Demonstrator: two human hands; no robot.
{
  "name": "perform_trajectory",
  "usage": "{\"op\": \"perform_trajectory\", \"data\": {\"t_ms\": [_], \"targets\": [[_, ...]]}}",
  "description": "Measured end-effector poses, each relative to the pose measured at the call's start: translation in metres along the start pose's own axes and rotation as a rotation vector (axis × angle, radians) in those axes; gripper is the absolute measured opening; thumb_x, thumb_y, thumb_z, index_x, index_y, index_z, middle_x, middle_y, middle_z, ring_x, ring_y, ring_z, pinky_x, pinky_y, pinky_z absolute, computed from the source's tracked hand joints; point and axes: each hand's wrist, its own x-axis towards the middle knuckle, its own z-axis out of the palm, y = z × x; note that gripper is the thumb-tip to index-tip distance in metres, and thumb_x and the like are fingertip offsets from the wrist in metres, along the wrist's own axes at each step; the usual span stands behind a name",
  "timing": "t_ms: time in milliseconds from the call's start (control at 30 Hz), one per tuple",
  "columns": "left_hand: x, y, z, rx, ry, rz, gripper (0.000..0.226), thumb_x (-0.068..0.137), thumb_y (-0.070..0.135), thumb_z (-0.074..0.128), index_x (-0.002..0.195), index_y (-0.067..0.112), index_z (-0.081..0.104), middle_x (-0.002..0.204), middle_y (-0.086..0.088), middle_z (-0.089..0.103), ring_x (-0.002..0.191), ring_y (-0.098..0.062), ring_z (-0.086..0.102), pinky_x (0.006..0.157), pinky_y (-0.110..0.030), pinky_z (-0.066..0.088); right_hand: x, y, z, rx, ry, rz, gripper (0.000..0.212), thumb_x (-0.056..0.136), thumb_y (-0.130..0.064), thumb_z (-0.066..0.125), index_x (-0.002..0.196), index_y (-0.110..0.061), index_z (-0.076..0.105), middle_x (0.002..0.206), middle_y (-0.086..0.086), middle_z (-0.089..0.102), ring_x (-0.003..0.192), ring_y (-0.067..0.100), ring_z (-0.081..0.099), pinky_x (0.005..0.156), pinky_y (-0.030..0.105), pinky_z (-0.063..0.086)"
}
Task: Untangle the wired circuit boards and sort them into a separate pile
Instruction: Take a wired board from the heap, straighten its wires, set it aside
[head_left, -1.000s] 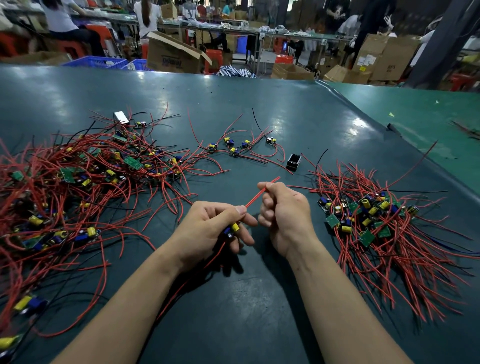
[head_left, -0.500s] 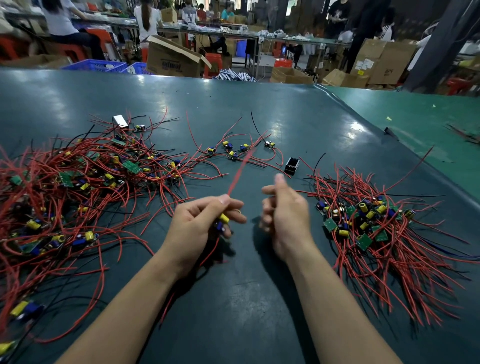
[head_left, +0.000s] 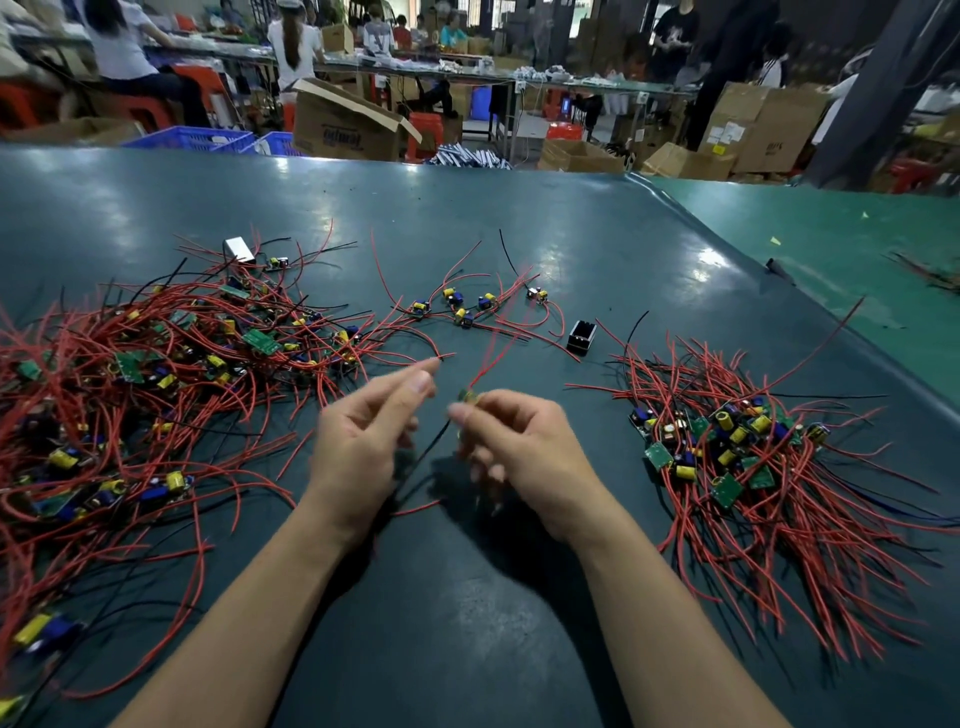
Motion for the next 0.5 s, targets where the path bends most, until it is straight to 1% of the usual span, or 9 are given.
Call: {"op": "perform_trajectory", "data": {"t_ms": [33,100,167,233,267,333,367,433,500], "targets": [[0.003,0.001,-0.005,0.034,0.082,0.092,0.019,0.088,0.023,0.066,0.105,0.016,0.073,0.079,0.011,0.069,0.065,-0.004,0.051,0.059,-0.020,0.041,0.002,-0.002,-0.002,0.087,0.107,-0.034,0.014,0.093,-0.013,0.065,0.079,-0.013,0.064,0.064,0.001,0.066,0.041,0.010,0.051,0.035,0.018,0.037],[0.008,0.002,-0.014,0.067,0.237,0.226,0.020,0.088,0.021,0.061,0.103,0.014,0.072,0.089,0.008,0.070,0.073,0.000,0.057,0.068,-0.014,0.044,0.006,-0.007,-0.009,0.254,0.368,-0.131,0.007,0.094,-0.013,0.064,0.087,-0.011,0.063,0.076,0.002,0.072,0.042,0.012,0.057,0.034,0.018,0.039],[0.010,0.001,-0.019,0.145,0.337,0.287,0.022,0.088,0.024,0.058,0.102,0.015,0.071,0.092,0.002,0.069,0.078,-0.006,0.060,0.073,-0.020,0.047,0.010,-0.011,-0.020,0.432,0.649,-0.245,0.004,0.095,-0.013,0.063,0.091,-0.013,0.061,0.084,0.002,0.073,0.045,0.014,0.063,0.034,0.018,0.042],[0.010,-0.002,-0.022,0.367,0.397,0.348,0.019,0.088,0.024,0.057,0.100,0.020,0.071,0.094,0.000,0.067,0.083,-0.016,0.060,0.076,-0.033,0.049,0.010,-0.013,-0.030,0.661,0.837,-0.276,0.005,0.095,-0.015,0.062,0.095,-0.014,0.058,0.095,0.001,0.070,0.053,0.017,0.069,0.037,0.019,0.046],[0.010,-0.003,-0.024,0.517,0.417,0.393,0.018,0.087,0.023,0.057,0.099,0.020,0.070,0.094,0.000,0.065,0.086,-0.021,0.058,0.078,-0.037,0.048,0.008,-0.012,-0.033,0.778,0.876,-0.243,0.008,0.095,-0.016,0.063,0.099,-0.012,0.057,0.101,0.003,0.068,0.058,0.018,0.071,0.040,0.019,0.048],[0.011,-0.004,-0.030,0.768,0.453,0.488,0.019,0.087,0.019,0.057,0.099,0.015,0.072,0.096,-0.005,0.064,0.093,-0.029,0.055,0.086,-0.037,0.041,0.007,-0.008,-0.035,0.958,0.902,-0.111,0.025,0.095,-0.014,0.064,0.116,-0.004,0.057,0.117,0.011,0.065,0.060,0.020,0.072,0.044,0.018,0.051],[0.012,-0.003,-0.035,0.854,0.483,0.508,0.021,0.087,0.018,0.057,0.099,0.013,0.072,0.097,-0.008,0.065,0.096,-0.033,0.054,0.088,-0.037,0.038,0.006,-0.006,-0.035,1.004,0.901,-0.052,0.032,0.095,-0.012,0.063,0.123,0.000,0.055,0.122,0.011,0.062,0.059,0.020,0.072,0.045,0.017,0.051],[0.015,0.000,-0.045,0.982,0.587,0.486,0.024,0.087,0.022,0.056,0.102,0.013,0.073,0.101,-0.014,0.063,0.103,-0.039,0.051,0.090,-0.040,0.036,0.007,-0.004,-0.035,0.993,0.917,-0.008,0.035,0.096,-0.010,0.061,0.127,0.000,0.052,0.121,0.010,0.060,0.058,0.021,0.072,0.044,0.019,0.051],[0.017,0.004,-0.056,1.082,0.693,0.397,0.029,0.087,0.027,0.054,0.107,0.015,0.071,0.109,-0.017,0.059,0.111,-0.042,0.045,0.092,-0.044,0.035,0.008,-0.004,-0.036,0.918,0.943,-0.006,0.035,0.097,-0.011,0.058,0.130,-0.004,0.052,0.119,0.007,0.061,0.060,0.023,0.073,0.043,0.020,0.050]]}}
